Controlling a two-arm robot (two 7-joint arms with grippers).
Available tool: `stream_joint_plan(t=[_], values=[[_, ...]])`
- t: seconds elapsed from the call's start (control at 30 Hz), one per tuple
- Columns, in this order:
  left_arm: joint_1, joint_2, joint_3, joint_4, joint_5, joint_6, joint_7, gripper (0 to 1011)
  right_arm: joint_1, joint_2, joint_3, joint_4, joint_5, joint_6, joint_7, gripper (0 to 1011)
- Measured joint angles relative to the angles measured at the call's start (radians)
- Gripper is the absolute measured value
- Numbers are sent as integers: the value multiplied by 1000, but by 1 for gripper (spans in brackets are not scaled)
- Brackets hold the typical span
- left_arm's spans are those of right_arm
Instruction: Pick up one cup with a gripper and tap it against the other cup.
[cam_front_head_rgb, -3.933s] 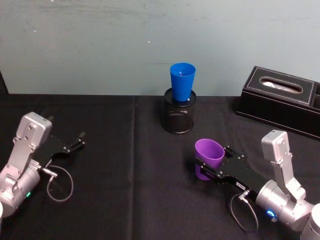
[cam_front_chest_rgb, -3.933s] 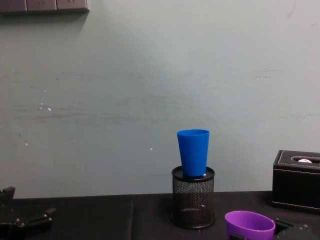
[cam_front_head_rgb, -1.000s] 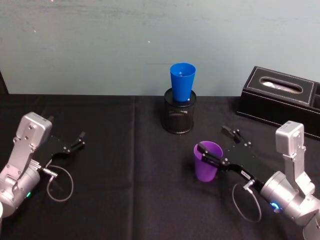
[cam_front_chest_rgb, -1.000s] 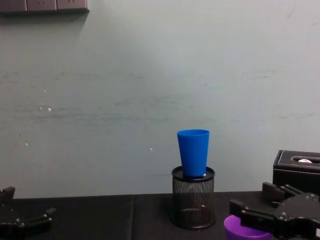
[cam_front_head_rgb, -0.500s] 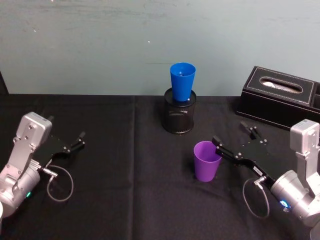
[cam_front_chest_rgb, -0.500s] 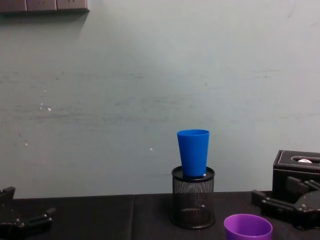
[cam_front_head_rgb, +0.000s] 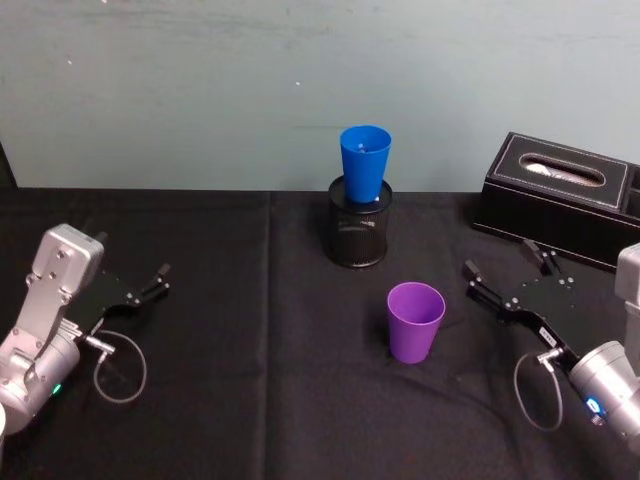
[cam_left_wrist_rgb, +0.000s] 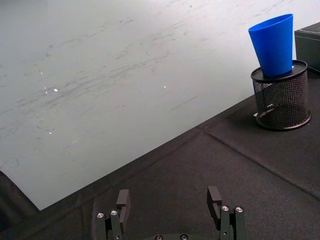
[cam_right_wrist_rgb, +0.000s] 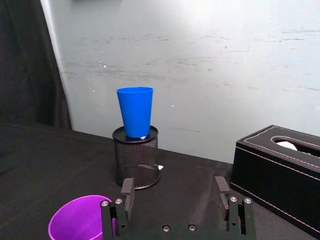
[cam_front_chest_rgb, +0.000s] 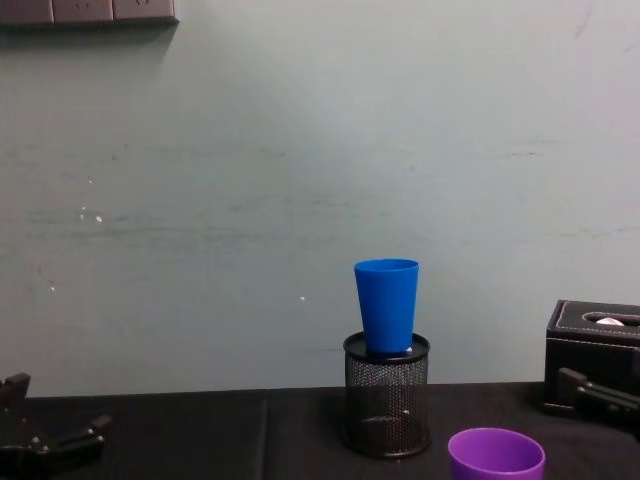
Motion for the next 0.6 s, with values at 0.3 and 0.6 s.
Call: stream_joint_plan(t=[0.3,0.6], values=[[0,0,0,0,0,0,0,1012,8,-8,9,10,-13,6,6,1003],[0,0,0,0,0,0,0,1011,66,-24,-1,100,-23,9,28,1003]])
